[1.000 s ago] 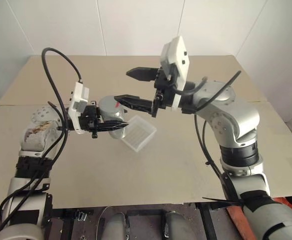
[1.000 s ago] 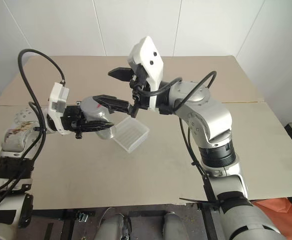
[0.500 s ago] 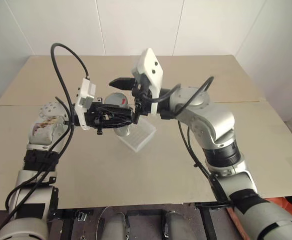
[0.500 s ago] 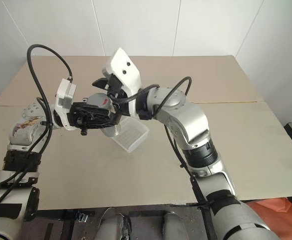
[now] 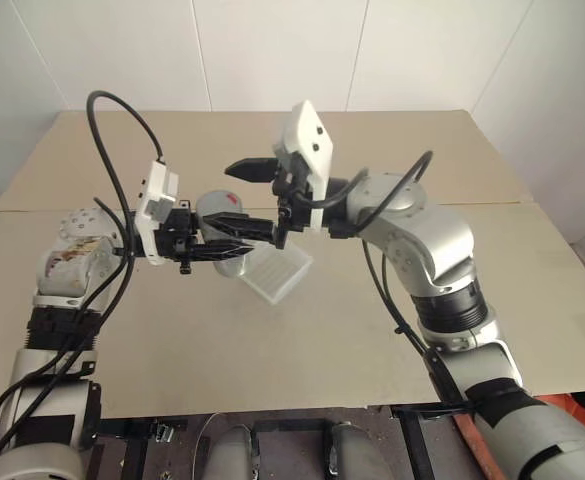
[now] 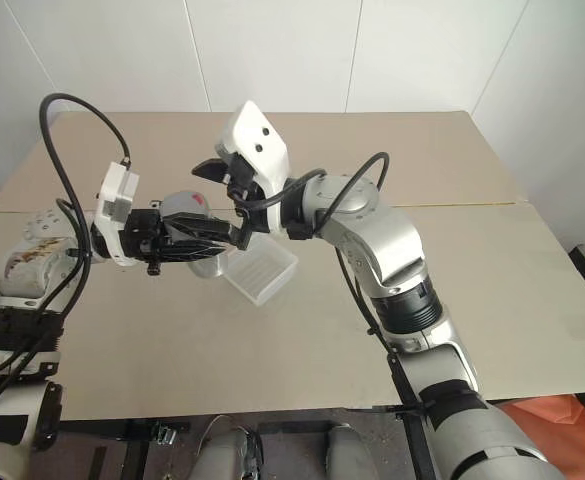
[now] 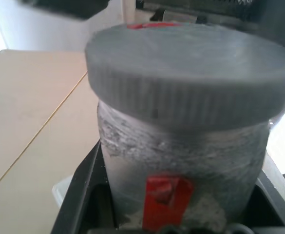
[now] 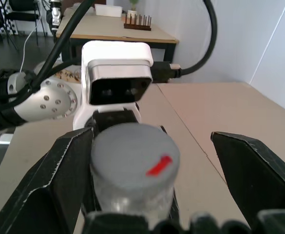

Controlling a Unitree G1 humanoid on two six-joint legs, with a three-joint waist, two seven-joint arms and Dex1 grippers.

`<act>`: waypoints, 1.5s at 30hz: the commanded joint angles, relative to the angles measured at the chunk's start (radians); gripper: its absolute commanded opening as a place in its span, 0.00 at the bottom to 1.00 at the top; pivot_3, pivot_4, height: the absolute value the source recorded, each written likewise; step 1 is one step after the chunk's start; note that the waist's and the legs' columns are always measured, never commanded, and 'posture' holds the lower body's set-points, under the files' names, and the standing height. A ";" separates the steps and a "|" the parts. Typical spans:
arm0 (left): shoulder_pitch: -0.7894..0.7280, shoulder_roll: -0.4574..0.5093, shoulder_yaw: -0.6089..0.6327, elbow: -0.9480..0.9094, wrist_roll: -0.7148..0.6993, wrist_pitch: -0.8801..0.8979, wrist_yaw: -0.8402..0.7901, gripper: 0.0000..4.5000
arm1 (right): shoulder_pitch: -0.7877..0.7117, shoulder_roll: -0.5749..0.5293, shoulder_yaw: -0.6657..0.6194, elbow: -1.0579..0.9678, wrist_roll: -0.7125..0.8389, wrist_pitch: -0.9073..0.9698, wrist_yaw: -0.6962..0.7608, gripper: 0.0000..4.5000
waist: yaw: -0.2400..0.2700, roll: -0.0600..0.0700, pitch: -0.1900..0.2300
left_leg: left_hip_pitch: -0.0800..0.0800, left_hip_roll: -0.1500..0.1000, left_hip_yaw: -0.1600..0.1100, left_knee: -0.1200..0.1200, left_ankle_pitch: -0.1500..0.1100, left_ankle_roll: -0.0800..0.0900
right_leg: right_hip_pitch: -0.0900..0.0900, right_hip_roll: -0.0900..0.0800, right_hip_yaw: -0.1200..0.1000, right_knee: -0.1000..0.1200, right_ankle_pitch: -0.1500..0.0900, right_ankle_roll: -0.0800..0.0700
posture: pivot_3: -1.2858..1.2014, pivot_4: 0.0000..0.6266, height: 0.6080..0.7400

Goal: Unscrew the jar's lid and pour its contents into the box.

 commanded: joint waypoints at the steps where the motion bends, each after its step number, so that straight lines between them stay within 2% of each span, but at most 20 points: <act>1: 0.006 0.031 0.046 -0.070 -0.043 0.006 -0.023 0.43 | 0.009 -0.037 -0.047 0.012 -0.024 -0.031 -0.010 0.98 | 0.002 0.000 0.000 | 0.000 0.000 0.000 0.000 0.000 0.000 | 0.000 0.000 0.000 0.000 0.000 0.000 | 0.52 0.24 1.00; 10: 0.027 0.056 0.061 -0.081 -0.049 0.014 -0.021 0.43 | 0.011 -0.074 -0.080 0.015 -0.029 -0.046 -0.001 0.98 | -0.001 0.000 0.000 | 0.000 0.000 0.000 0.000 0.000 0.000 | 0.000 0.000 0.000 0.000 0.000 0.000 | 0.52 0.24 1.00; 17: 0.007 -0.005 0.030 -0.047 -0.029 0.000 0.022 0.43 | -0.012 -0.038 -0.125 -0.071 0.068 0.010 -0.007 0.98 | 0.001 0.000 0.000 | 0.000 0.000 0.000 0.000 0.000 0.000 | 0.000 0.000 0.000 0.000 0.000 0.000 | 0.52 0.24 1.00; 22: -0.033 -0.045 0.011 -0.007 -0.007 -0.015 0.022 0.43 | -0.014 0.020 -0.068 -0.134 0.081 0.040 -0.039 0.98 | 0.001 0.000 0.000 | 0.000 0.000 0.000 0.000 0.000 0.000 | 0.000 0.000 0.000 0.000 0.000 0.000 | 0.52 0.24 1.00; 29: -0.067 -0.069 -0.005 0.025 0.008 -0.034 0.007 0.43 | -0.022 0.071 0.008 -0.117 0.028 0.021 -0.070 0.98 | 0.000 0.000 0.000 | 0.000 0.000 0.000 0.000 0.000 0.000 | 0.000 0.000 0.000 0.000 0.000 0.000 | 0.52 0.24 1.00; 45: -0.051 -0.044 0.007 0.006 0.000 -0.029 -0.001 0.43 | -0.016 0.064 0.030 -0.059 -0.047 -0.014 -0.057 0.98 | 0.000 0.000 0.000 | 0.000 0.000 0.000 0.000 0.000 0.000 | 0.000 0.000 0.000 0.000 0.000 0.000 | 0.52 0.24 1.00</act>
